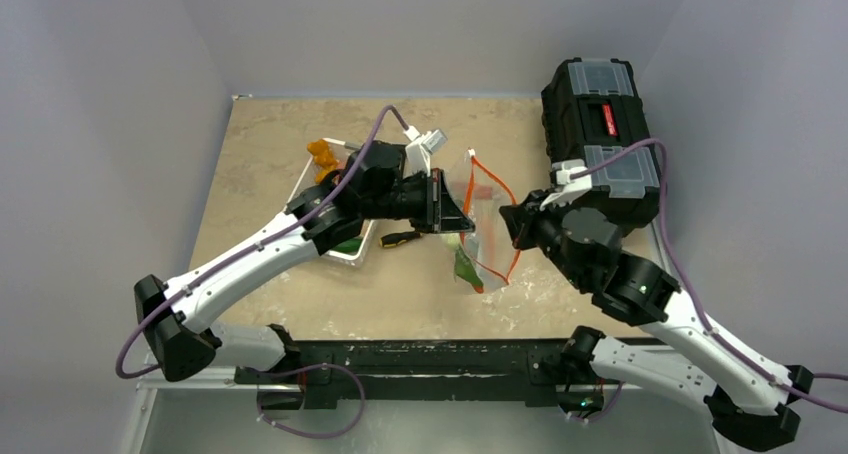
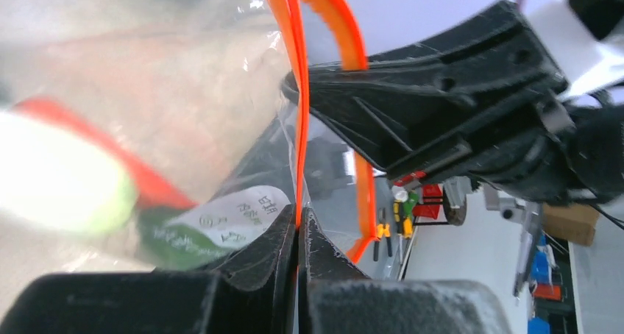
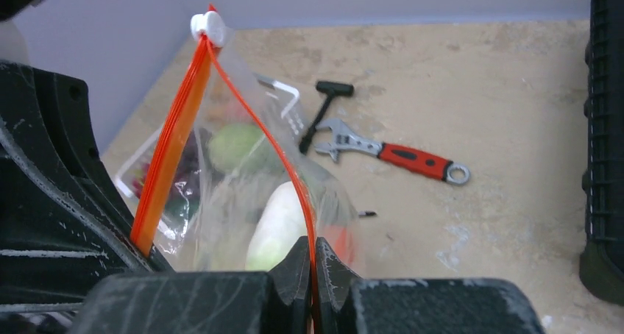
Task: Place the food in the zip-top bag and seal the zipper
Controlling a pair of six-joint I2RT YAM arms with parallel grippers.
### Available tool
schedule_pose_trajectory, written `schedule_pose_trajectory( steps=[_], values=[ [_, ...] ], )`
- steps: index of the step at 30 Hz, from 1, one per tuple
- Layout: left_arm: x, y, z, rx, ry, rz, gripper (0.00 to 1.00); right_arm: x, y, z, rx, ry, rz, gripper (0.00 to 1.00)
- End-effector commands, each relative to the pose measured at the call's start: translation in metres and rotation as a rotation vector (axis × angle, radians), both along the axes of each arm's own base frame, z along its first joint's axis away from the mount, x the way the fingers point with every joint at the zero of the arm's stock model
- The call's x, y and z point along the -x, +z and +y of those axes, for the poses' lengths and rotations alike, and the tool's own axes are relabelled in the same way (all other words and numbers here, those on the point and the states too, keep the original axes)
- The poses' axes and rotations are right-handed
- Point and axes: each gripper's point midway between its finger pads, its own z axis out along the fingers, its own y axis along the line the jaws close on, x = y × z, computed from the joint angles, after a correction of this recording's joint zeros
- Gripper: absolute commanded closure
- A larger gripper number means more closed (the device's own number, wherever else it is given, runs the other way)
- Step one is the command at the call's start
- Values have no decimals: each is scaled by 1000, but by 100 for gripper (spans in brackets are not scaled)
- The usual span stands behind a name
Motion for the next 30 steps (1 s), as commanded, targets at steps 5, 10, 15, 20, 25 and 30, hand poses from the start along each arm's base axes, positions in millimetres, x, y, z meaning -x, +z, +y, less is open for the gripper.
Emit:
schedule_pose_trajectory(
  steps=[5,10,15,20,25,30],
  values=[
    [-25,-83,-2,-191,35,122,100,-18,-69,-18,228,-139,89,100],
    [-26,-60,-7,-148,9,65,86,-12,-48,-22,177,-110,28,100],
    [-20,-49,11,-158,22,6,53,-6,-49,-29,160,-108,16,100],
    [-12,-34,46,-185,73,-71,27,-3,-51,-27,148,-92,20,100],
    [-11,-23,100,-250,208,-152,5,-2,-56,-20,140,-56,29,100],
    [-16,-49,168,-459,398,-172,5,0,-58,-17,142,-38,36,100]
  ],
)
